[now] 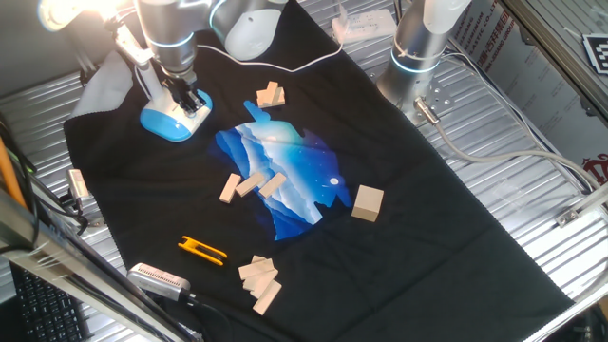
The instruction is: Turn off the desk lamp by pressing the button
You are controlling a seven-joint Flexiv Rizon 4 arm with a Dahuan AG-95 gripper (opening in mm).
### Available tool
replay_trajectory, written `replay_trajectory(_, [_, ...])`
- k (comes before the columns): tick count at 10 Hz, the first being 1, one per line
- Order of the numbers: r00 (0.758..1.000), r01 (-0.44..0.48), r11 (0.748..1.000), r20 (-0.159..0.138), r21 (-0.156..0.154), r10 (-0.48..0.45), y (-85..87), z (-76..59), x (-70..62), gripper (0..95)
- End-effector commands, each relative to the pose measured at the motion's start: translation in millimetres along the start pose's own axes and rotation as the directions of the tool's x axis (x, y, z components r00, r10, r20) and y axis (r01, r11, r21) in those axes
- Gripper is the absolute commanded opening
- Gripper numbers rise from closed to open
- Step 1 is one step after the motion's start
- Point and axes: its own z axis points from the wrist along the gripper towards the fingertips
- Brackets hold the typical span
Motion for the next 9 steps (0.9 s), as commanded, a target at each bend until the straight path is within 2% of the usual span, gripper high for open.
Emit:
replay_trajectory(1, [1.000,-0.002,1.000,0.001,-0.001,0.002,0.0,-0.2,-0.3,0.0])
replay_trajectory(9, [1.000,-0.003,1.000,-0.001,-0.007,0.003,-0.3,1.0,1.9,0.0])
